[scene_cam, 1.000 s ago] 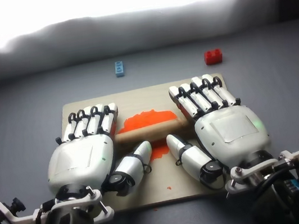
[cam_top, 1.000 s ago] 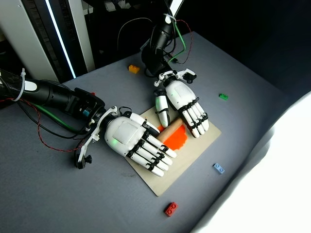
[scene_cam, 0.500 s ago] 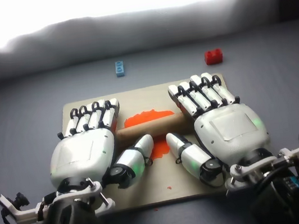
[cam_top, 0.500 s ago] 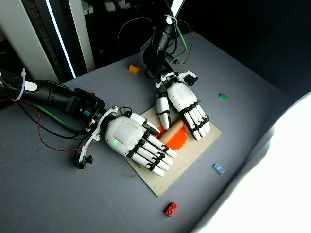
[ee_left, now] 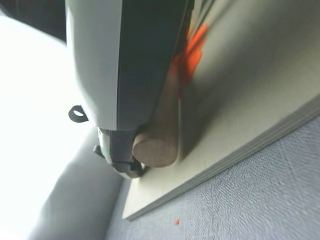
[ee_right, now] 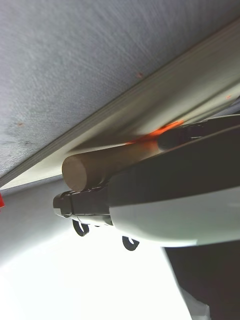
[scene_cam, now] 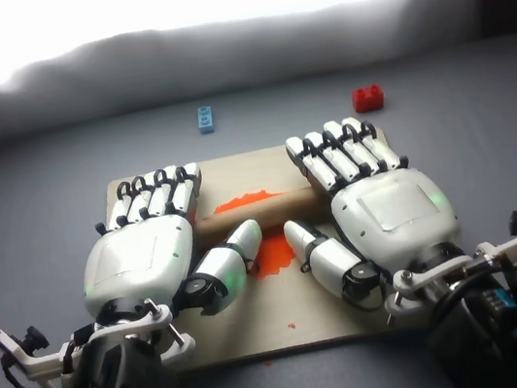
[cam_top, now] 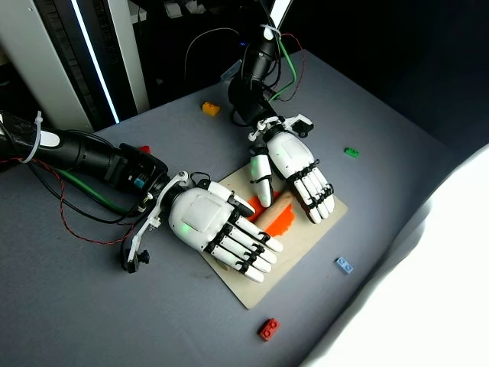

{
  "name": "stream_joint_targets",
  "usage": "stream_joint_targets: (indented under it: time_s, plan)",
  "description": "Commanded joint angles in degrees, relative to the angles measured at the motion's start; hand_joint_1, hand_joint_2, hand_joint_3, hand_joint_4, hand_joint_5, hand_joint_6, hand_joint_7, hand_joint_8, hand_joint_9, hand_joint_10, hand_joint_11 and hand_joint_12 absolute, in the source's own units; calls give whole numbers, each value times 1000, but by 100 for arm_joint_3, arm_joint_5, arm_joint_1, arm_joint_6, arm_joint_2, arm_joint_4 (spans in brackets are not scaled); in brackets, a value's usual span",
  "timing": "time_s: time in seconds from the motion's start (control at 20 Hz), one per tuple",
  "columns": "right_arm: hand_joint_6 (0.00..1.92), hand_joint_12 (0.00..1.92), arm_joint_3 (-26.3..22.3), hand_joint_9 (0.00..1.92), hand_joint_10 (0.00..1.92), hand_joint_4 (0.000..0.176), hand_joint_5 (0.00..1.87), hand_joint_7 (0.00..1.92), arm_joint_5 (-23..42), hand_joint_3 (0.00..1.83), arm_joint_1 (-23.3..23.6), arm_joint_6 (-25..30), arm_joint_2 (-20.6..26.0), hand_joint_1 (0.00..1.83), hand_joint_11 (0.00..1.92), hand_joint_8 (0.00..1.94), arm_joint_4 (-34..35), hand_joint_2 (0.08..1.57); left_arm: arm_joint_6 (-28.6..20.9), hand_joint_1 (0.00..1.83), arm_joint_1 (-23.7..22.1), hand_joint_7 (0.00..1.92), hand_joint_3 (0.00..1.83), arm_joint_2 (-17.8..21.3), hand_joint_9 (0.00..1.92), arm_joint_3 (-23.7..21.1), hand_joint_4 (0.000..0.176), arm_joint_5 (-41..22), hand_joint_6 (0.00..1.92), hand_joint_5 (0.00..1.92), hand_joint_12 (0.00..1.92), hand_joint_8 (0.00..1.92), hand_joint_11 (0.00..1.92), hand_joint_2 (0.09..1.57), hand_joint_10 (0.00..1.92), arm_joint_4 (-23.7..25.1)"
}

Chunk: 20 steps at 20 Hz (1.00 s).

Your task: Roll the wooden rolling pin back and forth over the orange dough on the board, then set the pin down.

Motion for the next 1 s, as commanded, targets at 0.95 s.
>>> stream_joint_targets:
  time_s: [0.95]
  plan:
    - [7, 0, 776, 0, 0, 0, 23, 2, 47, 11, 84, 547, -169, 0, 0, 1, -249, 1441, 292, 0, -199, 41, 1, -241, 45, 512, 0, -65, 1, 24, 388, 0, 0, 1445, 0, 146]
